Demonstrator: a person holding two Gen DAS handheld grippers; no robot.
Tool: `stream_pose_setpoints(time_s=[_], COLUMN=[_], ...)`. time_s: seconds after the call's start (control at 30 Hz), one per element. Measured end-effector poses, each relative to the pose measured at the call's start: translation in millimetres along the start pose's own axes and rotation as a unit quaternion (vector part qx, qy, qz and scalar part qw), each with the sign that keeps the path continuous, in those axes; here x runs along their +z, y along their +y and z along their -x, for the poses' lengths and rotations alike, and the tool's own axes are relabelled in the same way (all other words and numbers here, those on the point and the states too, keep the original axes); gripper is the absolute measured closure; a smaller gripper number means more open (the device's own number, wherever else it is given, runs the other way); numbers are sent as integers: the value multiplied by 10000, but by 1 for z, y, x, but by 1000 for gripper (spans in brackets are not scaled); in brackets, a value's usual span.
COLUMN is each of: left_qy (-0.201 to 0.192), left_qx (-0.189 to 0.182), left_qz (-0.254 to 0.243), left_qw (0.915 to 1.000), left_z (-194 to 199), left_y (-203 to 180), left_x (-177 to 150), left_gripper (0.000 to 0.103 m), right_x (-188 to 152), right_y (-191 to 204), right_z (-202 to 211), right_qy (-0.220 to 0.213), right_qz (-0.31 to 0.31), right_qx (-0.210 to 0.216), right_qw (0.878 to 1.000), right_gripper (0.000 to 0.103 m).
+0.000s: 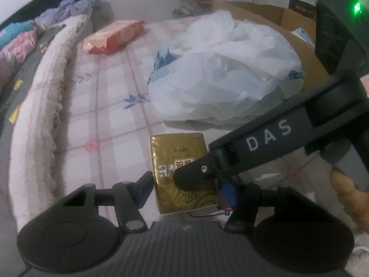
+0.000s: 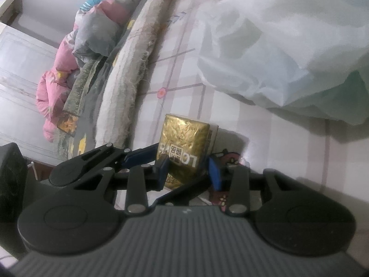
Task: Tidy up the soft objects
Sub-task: 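Carry the gold snack box into the cardboard box and release it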
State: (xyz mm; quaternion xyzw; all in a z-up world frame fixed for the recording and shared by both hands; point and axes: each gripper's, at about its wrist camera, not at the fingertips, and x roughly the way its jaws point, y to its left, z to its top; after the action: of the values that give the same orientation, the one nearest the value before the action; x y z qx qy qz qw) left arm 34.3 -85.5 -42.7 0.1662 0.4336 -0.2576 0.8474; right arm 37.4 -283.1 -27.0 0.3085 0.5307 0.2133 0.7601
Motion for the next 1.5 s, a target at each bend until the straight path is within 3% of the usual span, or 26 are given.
stream_pose_setpoints(time_s=[0.3, 0.53, 0.7, 0.87, 1.17, 1.5], left_qy=[-604, -1180, -1532, -1742, -1532, -809], left_qx=[384, 540, 372, -76, -1007, -1443], left_qz=[-218, -630, -1056, -1538, -2179, -2507], left_qw=[9972, 9895, 9818, 9726, 9586, 9538], left_z=[39, 62, 66, 55, 13, -67], left_y=[0, -22, -59, -111, -206, -268], left_x=[16, 59, 99, 142, 185, 211], left_gripper=[41, 41, 41, 41, 41, 41], right_x=[6, 29, 48, 60, 57, 62], right_y=[33, 50, 44, 14, -83, -167], right_z=[24, 70, 123, 181, 271, 294], right_qy=[-347, -924, -1404, -1793, -2058, -1798], right_qz=[365, 654, 778, 629, -216, -664], right_qx=[152, 267, 125, -148, -629, -1227], right_qw=[9986, 9932, 9870, 9817, 9763, 9738], right_gripper=[67, 67, 67, 66, 66, 66])
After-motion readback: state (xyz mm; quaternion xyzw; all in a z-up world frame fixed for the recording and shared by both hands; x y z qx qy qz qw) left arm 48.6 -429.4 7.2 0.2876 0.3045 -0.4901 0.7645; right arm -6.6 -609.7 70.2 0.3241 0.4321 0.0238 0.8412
